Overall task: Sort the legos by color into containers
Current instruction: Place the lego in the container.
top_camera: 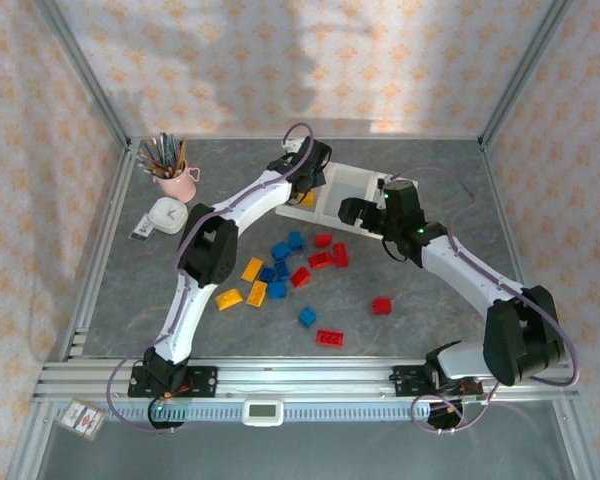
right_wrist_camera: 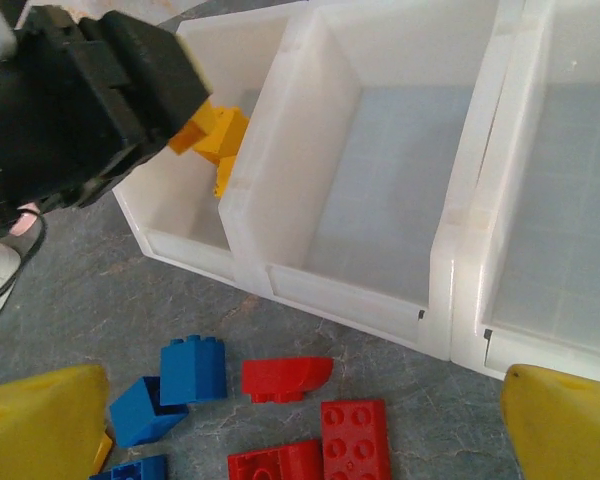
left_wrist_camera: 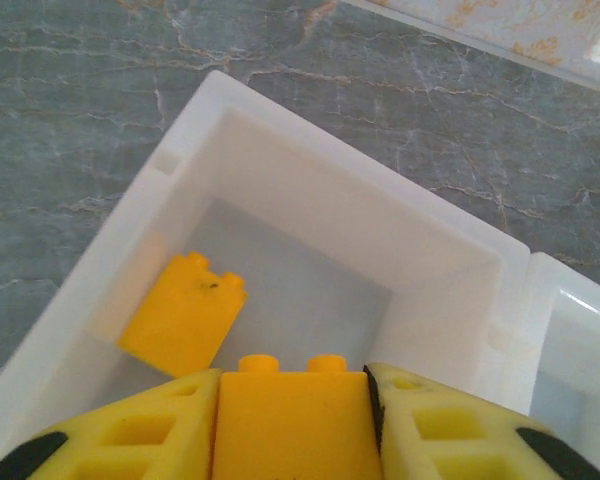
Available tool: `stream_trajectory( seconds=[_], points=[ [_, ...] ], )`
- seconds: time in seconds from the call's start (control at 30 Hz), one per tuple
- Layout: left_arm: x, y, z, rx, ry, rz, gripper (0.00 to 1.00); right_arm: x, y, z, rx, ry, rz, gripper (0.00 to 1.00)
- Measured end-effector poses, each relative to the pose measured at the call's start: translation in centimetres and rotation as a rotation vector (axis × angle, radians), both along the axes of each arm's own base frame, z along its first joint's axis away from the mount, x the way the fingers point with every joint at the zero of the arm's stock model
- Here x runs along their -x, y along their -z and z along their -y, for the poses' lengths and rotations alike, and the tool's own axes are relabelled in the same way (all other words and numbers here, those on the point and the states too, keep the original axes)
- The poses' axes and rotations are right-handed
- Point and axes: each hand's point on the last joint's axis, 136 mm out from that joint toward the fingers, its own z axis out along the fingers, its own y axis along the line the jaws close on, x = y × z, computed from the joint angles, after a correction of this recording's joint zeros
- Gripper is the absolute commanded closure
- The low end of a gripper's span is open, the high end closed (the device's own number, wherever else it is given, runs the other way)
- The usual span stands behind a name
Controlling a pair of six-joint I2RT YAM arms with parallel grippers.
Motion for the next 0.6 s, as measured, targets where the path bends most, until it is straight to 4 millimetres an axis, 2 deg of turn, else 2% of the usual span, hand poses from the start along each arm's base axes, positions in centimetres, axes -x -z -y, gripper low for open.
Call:
stream_trajectory(
  seconds=[0.17,0.37,0.5,0.6],
  points=[
    [-0.4,-0.6,0.3,0.006,0.007,0.005,0.46,0.0,0.0,-0.2,0.0,-0.014,-0.002,0.0],
    [0.0,-1.1,0.2,0.002,0.025,-0.003,0.44,0.3,-0.1,-0.9,-0.018,-0.055,-0.006,0.0],
    [2.5,-2.7,-0.6,0.017,0.047,-0.02,0.43,0.6,-0.1,-1.4,-0.027,-0.086,-0.008,0.0],
    [5.3,-5.1,-1.8,0.042,0.06,-0.01,0.43,0.9,-0.2,-1.9,-0.028,-0.109,-0.006,0.0]
  ],
)
